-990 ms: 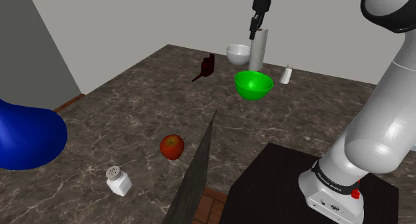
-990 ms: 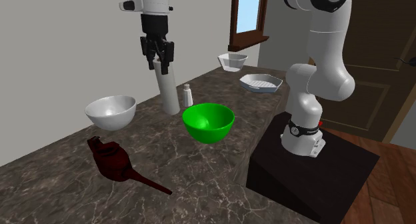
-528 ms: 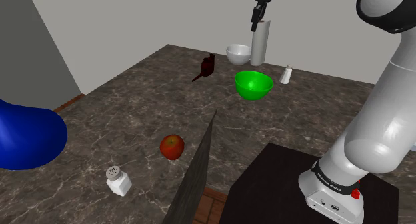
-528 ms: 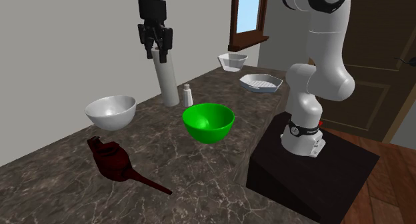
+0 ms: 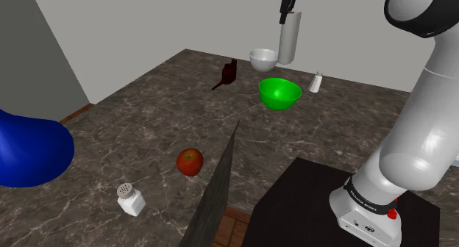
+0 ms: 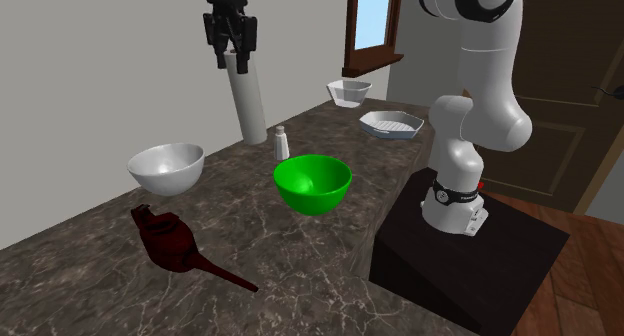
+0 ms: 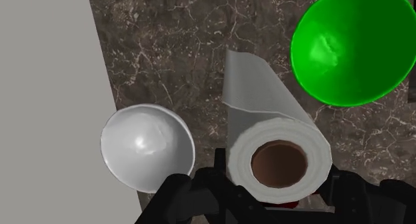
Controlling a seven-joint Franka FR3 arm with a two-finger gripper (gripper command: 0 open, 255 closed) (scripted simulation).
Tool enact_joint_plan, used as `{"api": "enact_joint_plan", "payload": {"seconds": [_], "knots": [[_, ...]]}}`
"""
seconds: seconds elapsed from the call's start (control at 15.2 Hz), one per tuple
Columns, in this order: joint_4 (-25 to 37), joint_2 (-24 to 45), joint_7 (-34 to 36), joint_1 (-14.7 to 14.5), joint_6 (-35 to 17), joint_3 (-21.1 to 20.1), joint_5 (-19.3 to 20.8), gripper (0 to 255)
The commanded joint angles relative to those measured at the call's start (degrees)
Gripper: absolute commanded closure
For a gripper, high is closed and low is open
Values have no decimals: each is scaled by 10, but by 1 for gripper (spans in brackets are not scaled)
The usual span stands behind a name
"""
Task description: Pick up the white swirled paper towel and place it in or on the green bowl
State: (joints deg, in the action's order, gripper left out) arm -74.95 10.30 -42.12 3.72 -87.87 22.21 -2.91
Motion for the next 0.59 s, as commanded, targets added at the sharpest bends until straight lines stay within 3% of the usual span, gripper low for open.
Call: {"api": "enact_joint_plan", "payload": {"seconds": [0.0,0.2,0.53], "knots": [[28,9,-2,3,20,1,-4,255],[64,21,-5,8,45,2,-9,255],[-15,-78,44,-34,59,-17,33,255]]}}
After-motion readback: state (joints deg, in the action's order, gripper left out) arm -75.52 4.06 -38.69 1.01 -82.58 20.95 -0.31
